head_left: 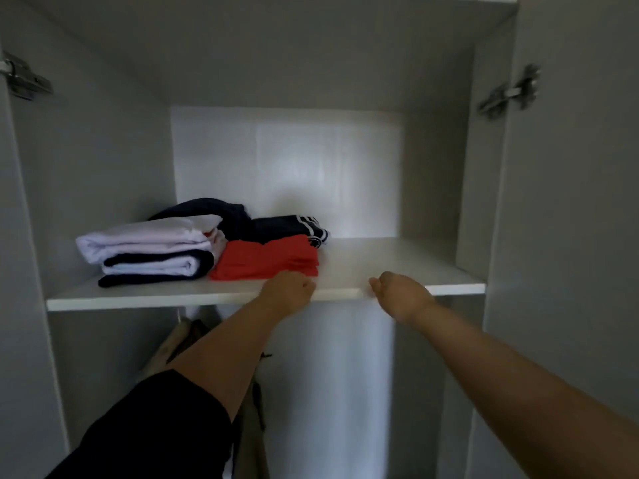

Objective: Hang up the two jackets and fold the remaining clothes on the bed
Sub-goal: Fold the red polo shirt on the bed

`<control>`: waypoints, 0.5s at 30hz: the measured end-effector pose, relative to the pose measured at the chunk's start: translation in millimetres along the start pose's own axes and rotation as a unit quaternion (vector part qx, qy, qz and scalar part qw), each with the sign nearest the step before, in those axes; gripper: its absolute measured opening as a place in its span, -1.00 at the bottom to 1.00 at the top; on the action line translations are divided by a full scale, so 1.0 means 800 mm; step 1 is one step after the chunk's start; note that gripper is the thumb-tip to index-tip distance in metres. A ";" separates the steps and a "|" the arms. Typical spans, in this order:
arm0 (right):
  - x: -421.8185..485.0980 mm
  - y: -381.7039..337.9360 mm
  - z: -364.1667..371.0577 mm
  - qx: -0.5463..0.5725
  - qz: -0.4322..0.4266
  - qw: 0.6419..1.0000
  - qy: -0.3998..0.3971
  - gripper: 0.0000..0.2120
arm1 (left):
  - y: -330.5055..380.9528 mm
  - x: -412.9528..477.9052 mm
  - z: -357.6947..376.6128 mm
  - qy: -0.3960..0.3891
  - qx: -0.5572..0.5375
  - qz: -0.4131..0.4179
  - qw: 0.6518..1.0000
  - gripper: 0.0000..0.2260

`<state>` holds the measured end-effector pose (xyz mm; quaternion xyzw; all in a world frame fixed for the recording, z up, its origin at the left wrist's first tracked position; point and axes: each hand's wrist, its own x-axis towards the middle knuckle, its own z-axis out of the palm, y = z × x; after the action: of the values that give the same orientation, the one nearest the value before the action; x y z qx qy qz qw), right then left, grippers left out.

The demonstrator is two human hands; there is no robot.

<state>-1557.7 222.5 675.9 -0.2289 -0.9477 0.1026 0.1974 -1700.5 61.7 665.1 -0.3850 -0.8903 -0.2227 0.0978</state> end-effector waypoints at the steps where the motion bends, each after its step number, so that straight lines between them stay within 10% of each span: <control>1: -0.036 0.021 -0.014 0.016 0.014 0.999 0.047 -0.66 | 0.025 -0.024 0.012 0.022 -0.021 0.013 0.999 -0.69; 15: -0.449 0.218 -0.182 0.095 0.003 0.926 0.366 -0.70 | 0.396 -0.281 0.154 -0.117 -0.231 0.168 0.951 -0.34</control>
<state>-1134.0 219.6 640.2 -0.2335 -0.7949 0.1018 0.5507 -1316.3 167.0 580.2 -0.5648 -0.7417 -0.3563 -0.0626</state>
